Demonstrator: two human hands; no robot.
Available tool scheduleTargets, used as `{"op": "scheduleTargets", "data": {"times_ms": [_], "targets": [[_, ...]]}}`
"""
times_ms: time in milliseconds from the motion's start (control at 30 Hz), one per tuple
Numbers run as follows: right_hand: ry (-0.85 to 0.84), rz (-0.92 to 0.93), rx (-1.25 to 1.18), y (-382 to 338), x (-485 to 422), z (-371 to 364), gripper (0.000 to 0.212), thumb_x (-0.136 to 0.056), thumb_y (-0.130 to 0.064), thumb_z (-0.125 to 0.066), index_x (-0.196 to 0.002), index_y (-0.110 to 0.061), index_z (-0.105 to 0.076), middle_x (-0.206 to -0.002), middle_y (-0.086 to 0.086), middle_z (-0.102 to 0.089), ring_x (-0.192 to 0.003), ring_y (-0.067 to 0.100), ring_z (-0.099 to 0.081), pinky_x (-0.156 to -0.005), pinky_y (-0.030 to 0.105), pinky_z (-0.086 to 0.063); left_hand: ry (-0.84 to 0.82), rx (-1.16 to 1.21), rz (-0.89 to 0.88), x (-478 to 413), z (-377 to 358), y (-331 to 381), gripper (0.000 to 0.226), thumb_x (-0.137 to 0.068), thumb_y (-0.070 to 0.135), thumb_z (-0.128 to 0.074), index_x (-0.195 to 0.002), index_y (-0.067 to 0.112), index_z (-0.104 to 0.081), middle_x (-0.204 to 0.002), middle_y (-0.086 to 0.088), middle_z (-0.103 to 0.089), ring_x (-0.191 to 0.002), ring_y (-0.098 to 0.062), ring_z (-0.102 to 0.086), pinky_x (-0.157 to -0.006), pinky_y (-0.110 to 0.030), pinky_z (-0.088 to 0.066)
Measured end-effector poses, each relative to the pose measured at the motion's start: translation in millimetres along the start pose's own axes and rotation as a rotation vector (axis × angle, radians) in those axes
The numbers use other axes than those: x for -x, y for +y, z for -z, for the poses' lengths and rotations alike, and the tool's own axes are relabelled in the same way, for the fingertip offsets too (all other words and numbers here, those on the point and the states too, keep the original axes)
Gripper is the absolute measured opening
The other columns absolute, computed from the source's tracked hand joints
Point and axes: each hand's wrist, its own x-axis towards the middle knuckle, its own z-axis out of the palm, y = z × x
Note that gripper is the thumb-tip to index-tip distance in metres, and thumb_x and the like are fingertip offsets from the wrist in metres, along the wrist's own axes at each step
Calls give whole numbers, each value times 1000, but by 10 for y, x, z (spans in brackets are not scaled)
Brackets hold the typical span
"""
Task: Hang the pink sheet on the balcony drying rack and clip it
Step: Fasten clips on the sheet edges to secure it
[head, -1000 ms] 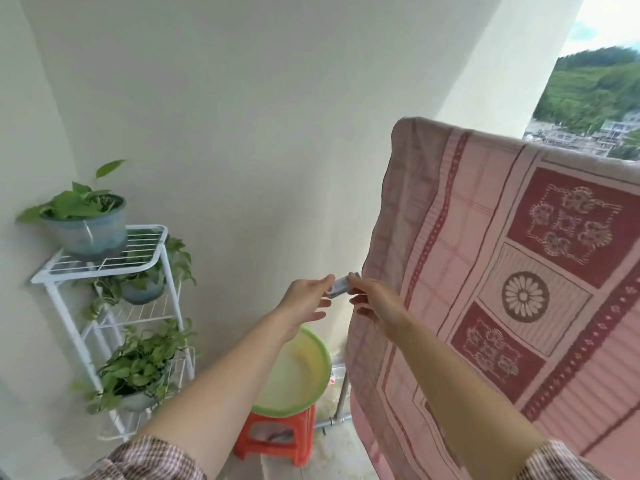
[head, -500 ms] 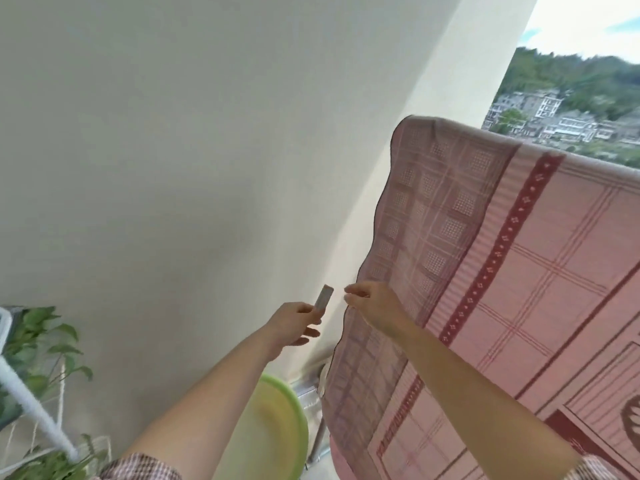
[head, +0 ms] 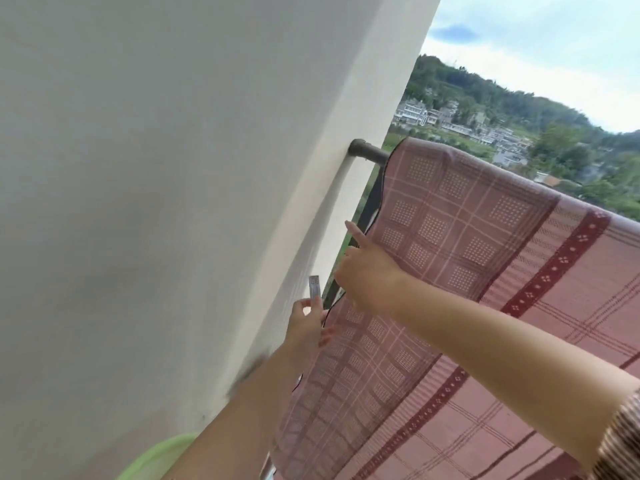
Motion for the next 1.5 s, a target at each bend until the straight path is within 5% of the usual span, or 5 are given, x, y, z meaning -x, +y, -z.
{"op": "scheduleTargets", "data": {"times_ms": [233,533,900,1333,1500], "targets": [[-128,-82,-113,89,-255,100,26,-88,-27,-54,-68,-14,-43,-60,-4,-39,-68,16,-40,-115,52,-17,-39,71,25,-253,30,1,28,-98,29,-47,-117,8,-44,-87,-14,-59,-57,-18,-58,-54,-26,-54],[-102,-148,-314,161,-373,117,29,-83,-12,-53,-58,-16,-39,-57,-5,-39,-50,12,-37,-47,24,-28,-31,101,-9,-414,83,-6,26,-97,29,-49,-115,10,-47,-74,-9,-59,-54,-14,-59,-70,-31,-55],[-182,-140,-373,192,-572,122,34,-87,-3,-53,-61,-16,-36,-64,-3,-39,-52,12,-35,-44,25,-28,-29,89,-93,-463,181,156,22,-98,25,-49,-111,7,-48,-78,-13,-54,-64,-22,-59,-47,-20,-50],[-68,-18,-211,159,-613,-13,33,-87,6,-47,-60,-12,-40,-63,-3,-41,-70,20,-50,-59,30,-38,-64,161,-98,-571,246,143,29,-98,26,-49,-118,6,-48,-82,-12,-58,-72,-21,-62,-72,-30,-56],[-47,9,-207,197,-593,-47,17,-89,6,-45,-88,-7,-57,-62,-3,-40,-58,18,-47,-49,28,-34,-106,105,-122,-492,199,238,31,-98,36,-45,-125,19,-44,-110,-4,-64,-70,-17,-67,-58,-25,-54]]}}
